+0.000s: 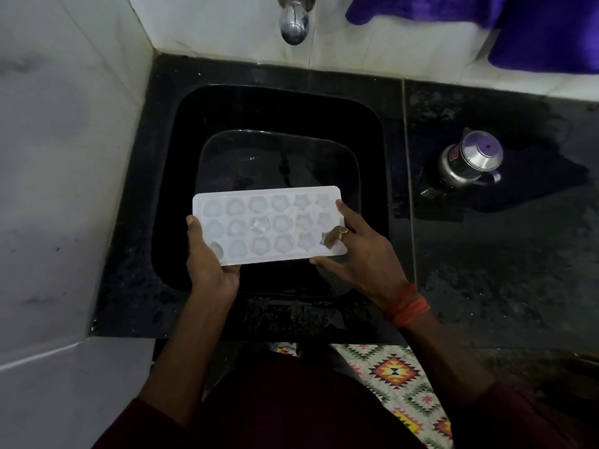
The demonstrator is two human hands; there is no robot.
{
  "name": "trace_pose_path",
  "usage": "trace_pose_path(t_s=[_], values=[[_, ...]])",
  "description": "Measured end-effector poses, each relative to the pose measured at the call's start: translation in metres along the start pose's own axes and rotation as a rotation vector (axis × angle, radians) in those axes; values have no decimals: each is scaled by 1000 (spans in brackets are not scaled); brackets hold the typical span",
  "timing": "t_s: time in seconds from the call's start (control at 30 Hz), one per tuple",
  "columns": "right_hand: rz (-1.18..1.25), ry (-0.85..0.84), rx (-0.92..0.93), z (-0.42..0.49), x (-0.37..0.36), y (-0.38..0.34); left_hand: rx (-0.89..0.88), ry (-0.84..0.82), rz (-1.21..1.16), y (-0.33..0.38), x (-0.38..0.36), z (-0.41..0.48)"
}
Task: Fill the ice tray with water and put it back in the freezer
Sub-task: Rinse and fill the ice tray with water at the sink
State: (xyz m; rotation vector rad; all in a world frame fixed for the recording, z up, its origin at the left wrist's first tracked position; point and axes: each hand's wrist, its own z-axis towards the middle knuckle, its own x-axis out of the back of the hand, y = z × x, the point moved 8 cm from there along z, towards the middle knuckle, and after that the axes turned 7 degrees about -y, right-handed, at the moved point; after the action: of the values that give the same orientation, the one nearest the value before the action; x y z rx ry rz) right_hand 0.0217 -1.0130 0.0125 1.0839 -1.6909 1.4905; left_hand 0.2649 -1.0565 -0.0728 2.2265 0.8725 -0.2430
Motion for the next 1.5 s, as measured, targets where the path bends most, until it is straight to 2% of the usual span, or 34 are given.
trace_pose_path(t_s=[0.83,1.5], values=[[10,-94,-69,6,-8,9,-4,35,15,-3,-3,4],[6,-103,-75,13,-8,3,16,22,6,0,3,13]])
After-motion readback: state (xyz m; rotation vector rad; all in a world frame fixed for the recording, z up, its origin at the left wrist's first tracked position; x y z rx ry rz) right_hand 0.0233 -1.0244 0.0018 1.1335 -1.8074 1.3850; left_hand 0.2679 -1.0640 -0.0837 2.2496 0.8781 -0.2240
